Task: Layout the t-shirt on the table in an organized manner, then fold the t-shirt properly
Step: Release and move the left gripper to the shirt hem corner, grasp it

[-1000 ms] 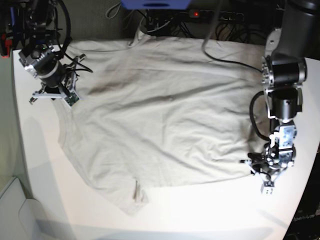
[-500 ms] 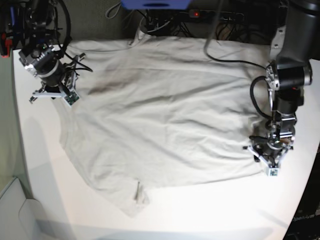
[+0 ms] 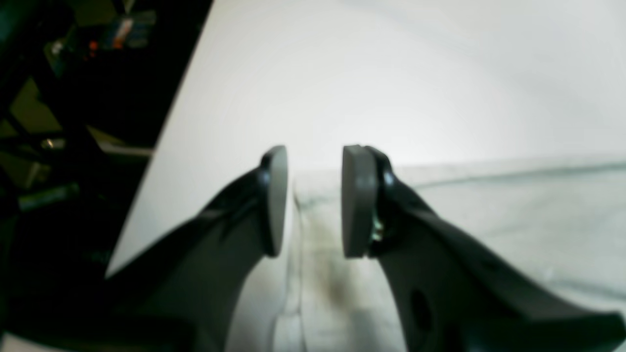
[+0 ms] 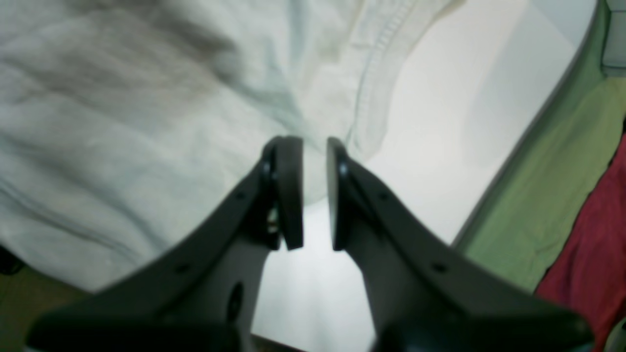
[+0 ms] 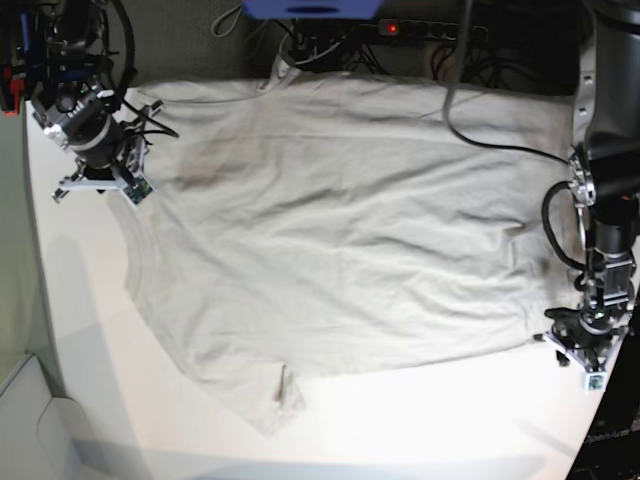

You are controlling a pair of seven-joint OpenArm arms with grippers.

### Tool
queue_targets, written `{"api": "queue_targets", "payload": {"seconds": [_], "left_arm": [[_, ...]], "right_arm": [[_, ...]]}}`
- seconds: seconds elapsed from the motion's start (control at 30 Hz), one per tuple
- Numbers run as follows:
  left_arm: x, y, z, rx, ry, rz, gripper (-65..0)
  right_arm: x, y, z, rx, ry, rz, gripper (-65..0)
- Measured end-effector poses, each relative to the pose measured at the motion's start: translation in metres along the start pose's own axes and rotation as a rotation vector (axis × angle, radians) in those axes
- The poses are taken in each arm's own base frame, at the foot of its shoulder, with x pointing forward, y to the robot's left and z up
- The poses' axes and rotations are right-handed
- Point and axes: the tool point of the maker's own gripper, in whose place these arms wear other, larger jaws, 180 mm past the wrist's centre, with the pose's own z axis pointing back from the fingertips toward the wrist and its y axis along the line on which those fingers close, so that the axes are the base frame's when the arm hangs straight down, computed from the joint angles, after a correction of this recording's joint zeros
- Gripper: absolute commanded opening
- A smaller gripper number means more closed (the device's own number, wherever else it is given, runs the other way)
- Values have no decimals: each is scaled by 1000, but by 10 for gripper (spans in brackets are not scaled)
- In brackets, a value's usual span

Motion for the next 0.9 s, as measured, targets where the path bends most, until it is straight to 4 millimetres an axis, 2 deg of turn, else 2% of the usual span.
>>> {"api": "queue_targets", "payload": {"seconds": [0.1, 0.17, 0.2, 0.37, 0.47, 0.53, 0.67, 0.7, 0.8, 0.9], "left_arm": [[-37, -12, 0, -22, 128, -3, -464], [-62, -29, 1, -47, 183, -9, -464], [-67, -39, 1, -56, 173, -5, -464], [-70, -69, 9, -101, 198, -51, -464], [-72, -78, 23, -112, 224, -106, -463], [-60, -76, 31, -103, 206, -133, -463], [-14, -63, 40, -66, 95, -168, -463], [-11, -58, 40, -59, 89, -170, -463], [-27, -49, 42, -44, 136, -182, -463], [-48, -50, 46, -47, 197, -186, -463]], "right_arm": [[0, 0, 0, 1, 2, 0, -577], [1, 2, 0, 5, 0, 1, -577], [2, 3, -1, 6, -3, -1, -577], [4, 6, -1, 10, -9, -12, -577], [11, 3, -2, 4, -30, -16, -577], [13, 2, -2, 3, -35, -16, -577], [11, 3, -2, 5, -29, -16, -577], [11, 3, -2, 4, -31, -16, -577], [12, 3, -2, 4, -33, -16, -577], [11, 3, -2, 4, -32, -16, -577]]}}
